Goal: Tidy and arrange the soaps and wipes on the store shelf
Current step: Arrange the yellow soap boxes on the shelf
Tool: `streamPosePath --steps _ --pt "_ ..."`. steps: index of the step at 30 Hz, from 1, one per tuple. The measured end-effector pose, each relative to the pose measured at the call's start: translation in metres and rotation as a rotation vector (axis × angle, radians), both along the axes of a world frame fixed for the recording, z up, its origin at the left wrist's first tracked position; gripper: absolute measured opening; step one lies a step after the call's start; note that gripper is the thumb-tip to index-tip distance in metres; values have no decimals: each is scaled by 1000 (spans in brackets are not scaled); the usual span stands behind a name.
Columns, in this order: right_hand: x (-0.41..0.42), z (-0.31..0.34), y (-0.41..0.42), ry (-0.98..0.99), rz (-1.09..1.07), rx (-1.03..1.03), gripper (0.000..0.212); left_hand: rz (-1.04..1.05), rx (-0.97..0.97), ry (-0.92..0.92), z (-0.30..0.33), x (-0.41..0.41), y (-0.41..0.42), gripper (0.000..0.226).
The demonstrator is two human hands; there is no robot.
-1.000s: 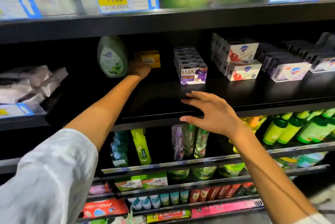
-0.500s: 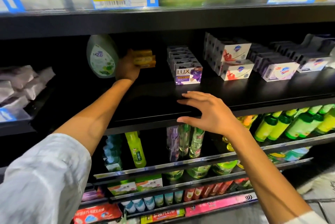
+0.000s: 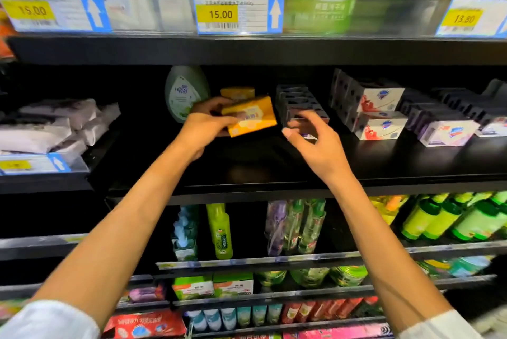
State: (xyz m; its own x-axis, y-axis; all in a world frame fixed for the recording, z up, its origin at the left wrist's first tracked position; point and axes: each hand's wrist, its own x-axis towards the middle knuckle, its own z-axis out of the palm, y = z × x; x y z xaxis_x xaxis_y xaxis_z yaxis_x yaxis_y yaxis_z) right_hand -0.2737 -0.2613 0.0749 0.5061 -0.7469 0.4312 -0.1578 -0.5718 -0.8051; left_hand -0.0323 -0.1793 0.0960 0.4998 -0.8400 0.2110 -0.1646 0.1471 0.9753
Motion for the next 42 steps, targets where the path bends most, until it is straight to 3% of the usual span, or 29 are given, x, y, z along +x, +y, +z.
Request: streamPosePath --steps 4,8,15,21,25,30,38,42 --pt "30 8 4 -179 190 315 45 -93 -21 47 -13 -19 26 35" --pt "44 -5 14 -261 248 300 30 -128 -45 88 -31 -26 39 29" --pt "38 -5 16 -411 226 466 26 -216 -55 219 -33 -24 39 40" --pt "39 -7 17 -362 256 431 35 -156 -138 136 -34 -22 45 35" --pt "41 -11 20 -238 223 222 51 -108 -222 49 -33 -24 47 34" --pt "41 -13 20 -202 170 115 46 -61 -270 -146 -32 -26 47 40" --pt "40 -12 14 -187 173 125 41 -136 -251 -159 -35 -24 45 53" --pt "40 -12 13 -190 179 89 42 -170 -232 -235 -34 -26 45 42"
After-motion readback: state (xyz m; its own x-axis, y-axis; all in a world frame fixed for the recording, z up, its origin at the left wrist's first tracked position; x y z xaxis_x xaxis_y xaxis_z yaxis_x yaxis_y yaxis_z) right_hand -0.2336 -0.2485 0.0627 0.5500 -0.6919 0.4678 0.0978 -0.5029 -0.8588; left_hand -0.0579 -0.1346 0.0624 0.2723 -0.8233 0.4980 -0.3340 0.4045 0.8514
